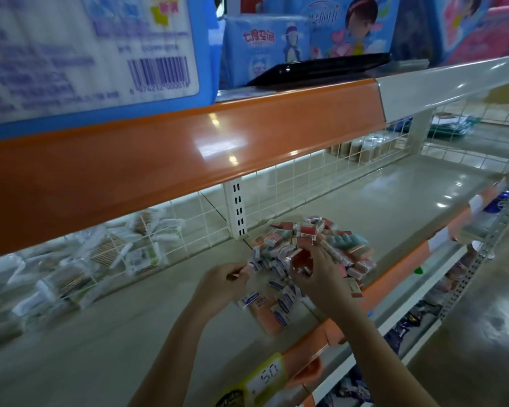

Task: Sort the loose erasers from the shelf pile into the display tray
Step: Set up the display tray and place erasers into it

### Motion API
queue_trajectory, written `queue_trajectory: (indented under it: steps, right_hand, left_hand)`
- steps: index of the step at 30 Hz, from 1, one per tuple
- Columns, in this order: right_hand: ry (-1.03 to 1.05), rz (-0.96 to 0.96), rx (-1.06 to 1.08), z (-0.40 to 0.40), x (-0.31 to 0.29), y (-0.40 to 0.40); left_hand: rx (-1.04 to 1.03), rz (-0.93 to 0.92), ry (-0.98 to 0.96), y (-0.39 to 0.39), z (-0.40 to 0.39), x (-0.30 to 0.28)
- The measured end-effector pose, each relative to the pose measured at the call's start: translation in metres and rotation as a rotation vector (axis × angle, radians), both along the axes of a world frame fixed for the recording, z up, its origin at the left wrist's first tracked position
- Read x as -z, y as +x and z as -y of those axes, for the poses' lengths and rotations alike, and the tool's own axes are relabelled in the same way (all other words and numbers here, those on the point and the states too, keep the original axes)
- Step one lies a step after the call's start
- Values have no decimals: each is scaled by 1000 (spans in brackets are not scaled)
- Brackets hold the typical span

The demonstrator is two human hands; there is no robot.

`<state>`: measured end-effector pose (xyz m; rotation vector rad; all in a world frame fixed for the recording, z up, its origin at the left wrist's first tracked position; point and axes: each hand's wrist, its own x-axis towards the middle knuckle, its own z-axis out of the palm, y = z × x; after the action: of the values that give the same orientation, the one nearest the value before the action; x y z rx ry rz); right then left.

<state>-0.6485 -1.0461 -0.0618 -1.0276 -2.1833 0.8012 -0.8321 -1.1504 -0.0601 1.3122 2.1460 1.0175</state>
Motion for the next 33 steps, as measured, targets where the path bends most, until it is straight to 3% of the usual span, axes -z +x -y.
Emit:
queue_trajectory:
  steps: [6, 12, 20, 26, 33]
  right_hand:
    - [-109, -150, -162, 34, -1, -17]
    - [-187, -156, -218, 55, 9, -28]
    - [-340, -299, -289, 71, 10, -31]
    - [-343, -289, -239, 85, 11, -37]
    - [-326, -154, -259, 95, 11, -38]
  left_hand:
    - [-146, 635, 140, 11, 39, -10]
    - [-233, 921, 257, 17, 73, -7]
    - [-300, 949, 291, 23, 102, -4]
    - [-247, 787, 183, 30, 112, -3]
    - [-243, 808, 212, 40, 110, 2]
